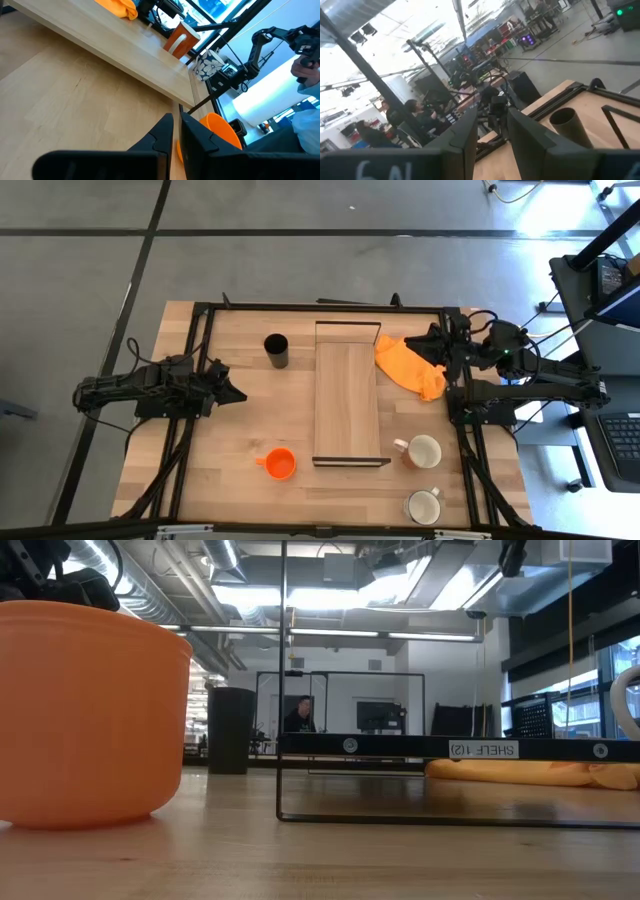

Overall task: Stack small to large cups/mugs on shelf
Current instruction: Put the black cup on the shelf

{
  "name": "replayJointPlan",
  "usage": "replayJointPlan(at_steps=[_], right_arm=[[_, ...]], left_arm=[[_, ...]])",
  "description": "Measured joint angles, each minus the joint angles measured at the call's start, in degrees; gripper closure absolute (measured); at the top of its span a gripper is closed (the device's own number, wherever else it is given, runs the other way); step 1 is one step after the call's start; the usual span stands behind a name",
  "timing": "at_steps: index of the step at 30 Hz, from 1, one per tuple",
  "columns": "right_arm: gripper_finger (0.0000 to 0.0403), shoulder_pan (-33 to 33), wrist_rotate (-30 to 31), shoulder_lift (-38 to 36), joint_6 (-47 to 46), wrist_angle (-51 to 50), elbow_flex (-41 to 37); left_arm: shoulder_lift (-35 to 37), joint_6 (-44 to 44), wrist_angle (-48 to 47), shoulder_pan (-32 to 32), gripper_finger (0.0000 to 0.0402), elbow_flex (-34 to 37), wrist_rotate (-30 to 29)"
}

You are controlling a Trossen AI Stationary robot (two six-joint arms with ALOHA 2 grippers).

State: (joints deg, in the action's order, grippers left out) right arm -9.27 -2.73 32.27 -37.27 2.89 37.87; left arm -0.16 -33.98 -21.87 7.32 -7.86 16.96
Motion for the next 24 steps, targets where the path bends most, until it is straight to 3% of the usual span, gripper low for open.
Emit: replayJointPlan(at_steps=[9,15,18,24], right_arm=[[0.0293,0.0,15.3,0.0,0.0,0.0,0.0],[0.0293,0.0,18.5,0.2,-0.2,0.0,0.0],[0.0293,0.0,20.7,0.5,-0.1,-0.1,0.0],[0.0293,0.0,22.6,1.0,-0.4,-0.6,0.0]], left_arm=[[0.0,0.0,0.0,0.0,0.0376,0.0,0.0],[0.0,0.0,0.1,0.0,0.0376,0.0,-0.6],[0.0,-0.2,1.4,0.0,0.0376,0.0,-5.8],[0.0,-20.9,7.4,0.0,0.0376,0.0,-12.3]])
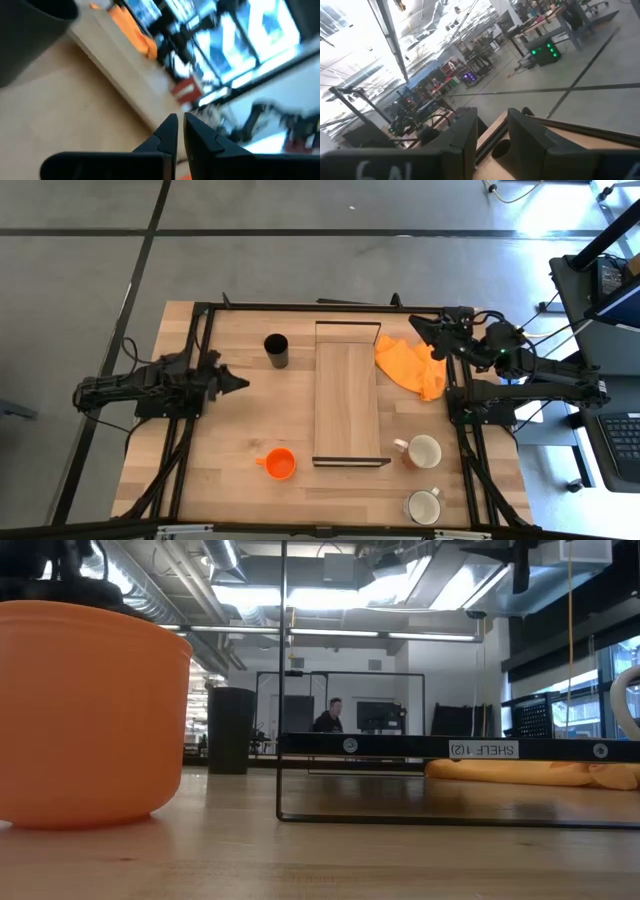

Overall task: Stack small to large cups/mugs on shelf
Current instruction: Put the black cup on the shelf

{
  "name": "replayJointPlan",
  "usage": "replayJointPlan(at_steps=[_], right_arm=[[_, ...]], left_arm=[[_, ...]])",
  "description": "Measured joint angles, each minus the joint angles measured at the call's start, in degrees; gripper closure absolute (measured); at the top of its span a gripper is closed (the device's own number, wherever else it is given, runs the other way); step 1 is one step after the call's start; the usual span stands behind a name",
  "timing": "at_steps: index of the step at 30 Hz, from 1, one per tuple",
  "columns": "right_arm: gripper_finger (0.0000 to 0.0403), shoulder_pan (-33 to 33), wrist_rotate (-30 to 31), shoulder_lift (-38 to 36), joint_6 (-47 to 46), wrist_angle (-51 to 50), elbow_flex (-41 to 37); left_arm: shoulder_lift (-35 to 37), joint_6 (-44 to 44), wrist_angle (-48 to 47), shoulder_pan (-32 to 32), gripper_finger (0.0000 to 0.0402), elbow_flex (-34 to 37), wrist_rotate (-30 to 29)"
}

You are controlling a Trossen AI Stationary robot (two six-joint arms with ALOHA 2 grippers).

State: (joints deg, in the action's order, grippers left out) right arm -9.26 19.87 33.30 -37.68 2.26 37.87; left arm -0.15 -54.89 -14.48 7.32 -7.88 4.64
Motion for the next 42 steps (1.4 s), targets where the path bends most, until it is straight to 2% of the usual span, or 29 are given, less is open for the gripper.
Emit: replayJointPlan(at_steps=[3,8,15,20,23,27,34,42], right_arm=[[0.0293,0.0,0.2,0.3,-1.1,-0.2,0.0],[0.0293,0.0,0.9,0.7,-1.3,-0.5,0.0],[0.0293,0.0,1.7,0.7,-1.1,-0.5,0.0],[0.0293,0.0,1.7,0.7,-1.1,-0.5,0.0],[0.0293,0.0,1.6,0.7,-1.2,-0.7,0.0],[0.0293,0.0,1.6,0.7,-1.1,-1.1,0.0],[0.0293,0.0,1.5,0.7,-1.1,-1.5,0.0],[0.0293,0.0,1.5,0.7,-1.1,-2.0,0.0]], left_arm=[[0.0,0.0,2.3,0.0,0.0376,0.0,-3.0],[0.0,7.5,2.1,0.0,0.0376,0.0,-6.2],[0.0,8.7,2.2,0.0,0.0376,0.0,-13.2],[-0.2,14.4,0.3,0.0,0.0376,0.0,-21.5],[-0.2,12.6,2.6,0.0,0.0376,0.0,-22.2],[-0.2,3.7,4.0,0.0,0.0376,0.0,-21.4],[-0.3,5.2,3.6,0.1,0.0376,0.0,-28.1],[-0.3,5.9,8.1,0.0,0.0376,0.0,-28.0]])
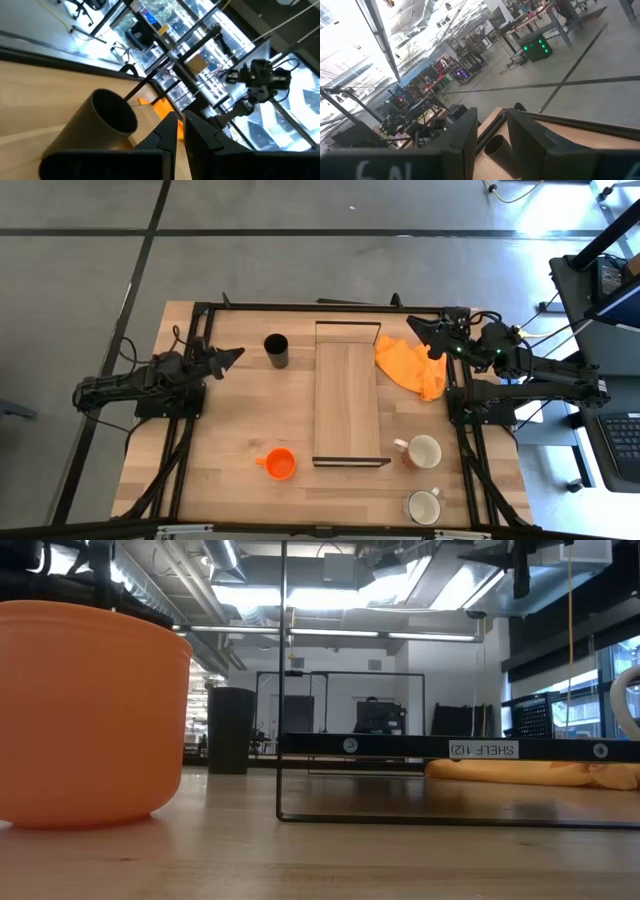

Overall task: Stack small to large cups/mugs on shelf
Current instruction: Put the black cup on the shelf

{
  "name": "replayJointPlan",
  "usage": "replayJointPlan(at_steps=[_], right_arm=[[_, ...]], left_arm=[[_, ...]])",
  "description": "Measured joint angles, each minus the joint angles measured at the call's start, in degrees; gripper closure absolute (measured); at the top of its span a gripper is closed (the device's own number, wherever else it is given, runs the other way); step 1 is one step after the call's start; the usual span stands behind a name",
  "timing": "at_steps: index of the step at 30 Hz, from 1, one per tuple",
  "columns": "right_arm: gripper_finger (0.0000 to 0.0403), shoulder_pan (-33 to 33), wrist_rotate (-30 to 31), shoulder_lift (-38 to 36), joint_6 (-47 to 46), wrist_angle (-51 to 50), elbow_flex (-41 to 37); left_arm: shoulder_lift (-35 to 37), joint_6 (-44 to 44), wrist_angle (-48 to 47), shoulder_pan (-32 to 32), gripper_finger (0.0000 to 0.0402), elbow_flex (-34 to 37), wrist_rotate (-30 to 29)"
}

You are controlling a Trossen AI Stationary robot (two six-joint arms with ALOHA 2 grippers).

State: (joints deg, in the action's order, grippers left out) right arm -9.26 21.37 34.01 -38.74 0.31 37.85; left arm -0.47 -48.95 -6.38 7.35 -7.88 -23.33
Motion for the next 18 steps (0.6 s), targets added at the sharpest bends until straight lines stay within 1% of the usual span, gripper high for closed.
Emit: replayJointPlan(at_steps=[3,4,5,7,10,13,15,18], right_arm=[[0.0293,0.0,0.0,0.0,0.0,-0.2,0.0],[0.0293,0.0,0.0,0.0,0.0,-0.2,0.0],[0.0293,0.0,0.0,0.0,0.0,-0.2,0.0],[0.0293,0.0,-0.3,0.0,0.0,-0.2,0.0],[0.0293,0.0,-0.4,0.0,0.0,-0.2,0.0],[0.0293,0.0,-0.4,0.0,0.0,-0.3,0.0],[0.0293,0.0,-0.4,0.0,0.0,-0.3,0.0],[0.0293,0.0,-0.4,0.0,0.0,-0.4,0.0]], left_arm=[[0.0,0.0,0.5,0.0,0.0376,0.0,-3.8],[0.0,0.0,1.1,0.0,0.0377,0.0,-4.0],[0.0,0.0,1.7,0.0,0.0378,-0.2,-3.2],[-0.5,-0.1,1.5,0.0,0.0382,-1.3,1.0],[-3.7,-1.5,-3.4,0.0,0.0383,-4.8,6.6],[-10.0,0.3,-9.4,0.1,0.0384,-10.8,7.9],[-15.6,3.9,-13.3,0.6,0.0384,-15.4,7.9],[-26.0,10.7,-19.5,2.0,0.0384,-23.7,8.1]])
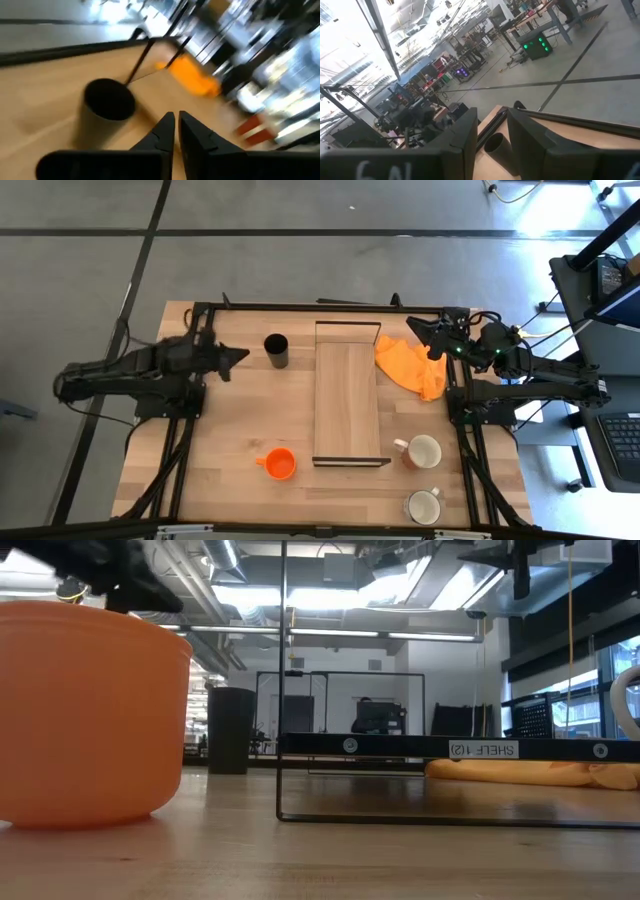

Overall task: Stack small to large cups/mugs on shelf
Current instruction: Put the black cup on the shelf

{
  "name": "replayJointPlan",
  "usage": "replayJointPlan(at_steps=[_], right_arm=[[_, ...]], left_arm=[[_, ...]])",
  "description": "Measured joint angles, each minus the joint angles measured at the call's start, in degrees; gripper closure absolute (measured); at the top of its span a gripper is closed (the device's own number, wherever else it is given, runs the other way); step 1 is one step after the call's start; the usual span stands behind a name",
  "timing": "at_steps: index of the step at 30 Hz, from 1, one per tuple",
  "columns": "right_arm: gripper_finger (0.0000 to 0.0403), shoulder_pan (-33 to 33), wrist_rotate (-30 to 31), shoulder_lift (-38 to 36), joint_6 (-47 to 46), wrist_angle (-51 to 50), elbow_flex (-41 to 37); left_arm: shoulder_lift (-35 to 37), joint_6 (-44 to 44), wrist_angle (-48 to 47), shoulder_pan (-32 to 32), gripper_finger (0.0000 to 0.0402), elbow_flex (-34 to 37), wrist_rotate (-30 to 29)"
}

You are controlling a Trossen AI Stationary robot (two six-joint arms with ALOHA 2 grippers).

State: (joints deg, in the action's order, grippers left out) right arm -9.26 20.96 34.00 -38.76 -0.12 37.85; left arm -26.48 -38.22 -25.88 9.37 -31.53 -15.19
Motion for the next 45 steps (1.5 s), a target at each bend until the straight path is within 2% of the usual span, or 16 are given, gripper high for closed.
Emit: replayJointPlan(at_steps=[5,8,10,13,19,23,26,33,45], right_arm=[[0.0293,0.0,0.0,0.0,0.0,-0.2,0.0],[0.0293,0.0,0.0,0.0,0.0,-0.3,0.0],[0.0293,0.0,-0.1,0.0,0.0,-0.4,0.0],[0.0293,0.0,-0.1,0.0,-0.1,-0.9,0.0],[0.0293,0.0,-0.2,0.0,-1.3,-2.2,0.0],[0.0293,0.0,-0.2,0.0,-1.3,-2.7,0.0],[0.0293,0.0,-0.2,0.0,-1.2,-2.6,0.0],[0.0293,0.0,-0.1,0.0,0.1,-2.7,0.0],[0.0293,0.0,-0.1,0.0,1.5,-3.5,0.0]], left_arm=[[-18.4,5.3,-16.0,7.2,0.0375,-12.6,2.8],[-27.7,5.8,-22.9,13.8,0.0365,-18.8,7.8],[-32.5,8.7,-23.1,16.9,0.0356,-22.7,10.8],[-38.1,11.6,-23.0,19.1,0.0339,-29.1,11.1],[-46.5,11.8,-25.6,24.8,0.0299,-39.2,11.8],[-52.3,11.0,-34.7,28.0,0.0284,-40.9,14.6],[-55.0,11.8,-37.6,27.9,0.0281,-41.0,15.5],[-55.8,12.3,-33.1,24.7,0.0281,-41.0,15.5],[-60.2,13.2,-35.1,23.9,0.0281,-41.0,14.4]])
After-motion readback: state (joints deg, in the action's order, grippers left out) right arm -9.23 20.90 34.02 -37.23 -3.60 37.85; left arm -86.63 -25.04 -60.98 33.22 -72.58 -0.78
